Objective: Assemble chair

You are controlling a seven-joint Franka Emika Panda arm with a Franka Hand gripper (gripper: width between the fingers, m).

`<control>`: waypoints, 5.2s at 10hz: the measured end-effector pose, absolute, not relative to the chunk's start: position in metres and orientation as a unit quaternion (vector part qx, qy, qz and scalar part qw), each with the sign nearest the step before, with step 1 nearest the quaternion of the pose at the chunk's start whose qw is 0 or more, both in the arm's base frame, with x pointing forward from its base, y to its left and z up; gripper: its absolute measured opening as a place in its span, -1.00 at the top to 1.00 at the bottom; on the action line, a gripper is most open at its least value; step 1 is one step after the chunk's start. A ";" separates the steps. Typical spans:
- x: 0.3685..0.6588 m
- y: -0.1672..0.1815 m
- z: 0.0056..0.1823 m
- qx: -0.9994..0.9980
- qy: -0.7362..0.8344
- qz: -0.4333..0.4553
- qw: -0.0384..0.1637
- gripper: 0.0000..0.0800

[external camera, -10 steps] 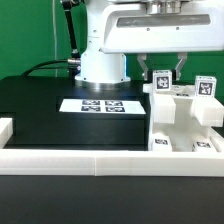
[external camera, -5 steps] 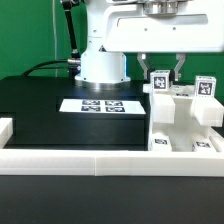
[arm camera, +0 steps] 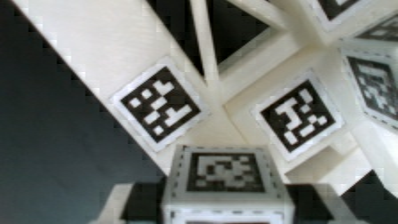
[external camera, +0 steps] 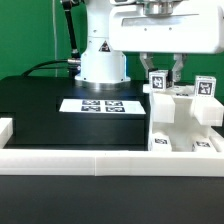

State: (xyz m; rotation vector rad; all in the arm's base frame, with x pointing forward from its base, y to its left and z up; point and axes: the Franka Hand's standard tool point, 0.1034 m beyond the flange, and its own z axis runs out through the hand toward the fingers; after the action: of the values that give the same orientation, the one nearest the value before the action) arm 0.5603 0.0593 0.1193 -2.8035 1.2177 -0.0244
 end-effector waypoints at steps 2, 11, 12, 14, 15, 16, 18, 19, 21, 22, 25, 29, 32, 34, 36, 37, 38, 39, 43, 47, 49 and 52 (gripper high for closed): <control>0.560 0.060 0.119 -0.889 0.456 -0.005 0.044 0.28; 0.561 0.062 0.120 -0.726 0.686 0.015 0.055 0.28; 0.561 0.062 0.120 -0.706 0.706 0.016 0.055 0.28; 0.561 0.063 0.120 -0.662 0.747 0.022 0.058 0.28; 0.561 0.063 0.120 -0.654 0.754 0.022 0.058 0.28; 0.561 0.063 0.120 -0.622 0.780 0.027 0.060 0.28; 0.561 0.063 0.120 -0.629 0.774 0.026 0.060 0.28; 0.561 0.065 0.120 -0.653 0.755 0.026 0.060 -0.17; 0.562 0.067 0.119 -0.712 0.699 0.021 0.061 -0.52; 0.562 0.069 0.119 -0.744 0.665 0.018 0.062 -0.59; 0.563 0.067 0.116 -0.830 0.554 0.006 0.063 -0.62; 0.564 0.060 0.115 -0.914 0.401 -0.003 0.057 -0.62; 0.563 0.060 0.115 -0.959 0.281 -0.012 0.037 -0.62; 0.562 0.063 0.115 -0.973 0.231 -0.015 0.028 -0.55; 0.563 0.062 0.115 -0.972 0.232 -0.015 0.028 -0.10; 0.563 0.062 0.115 -0.972 0.232 -0.015 0.028 0.28; 0.562 0.062 0.115 -0.972 0.232 -0.015 0.028 0.28; 0.562 0.062 0.115 -0.972 0.234 -0.015 0.028 0.28; 0.562 0.063 0.115 -0.951 0.308 -0.013 0.031 0.28; 0.562 0.064 0.115 -0.906 0.423 -0.008 0.034 0.28; 0.562 0.065 0.115 -0.880 0.473 -0.006 0.035 0.28; 0.563 0.067 0.115 -0.843 0.536 -0.002 0.040 0.28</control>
Offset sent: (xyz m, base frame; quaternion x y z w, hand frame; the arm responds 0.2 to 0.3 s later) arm 0.0000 0.0000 0.0000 0.0000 0.0000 0.1938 0.9810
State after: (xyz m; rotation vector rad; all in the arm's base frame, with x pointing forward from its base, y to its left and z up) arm 0.5627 0.0665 0.1152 -2.5842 1.6434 -0.0072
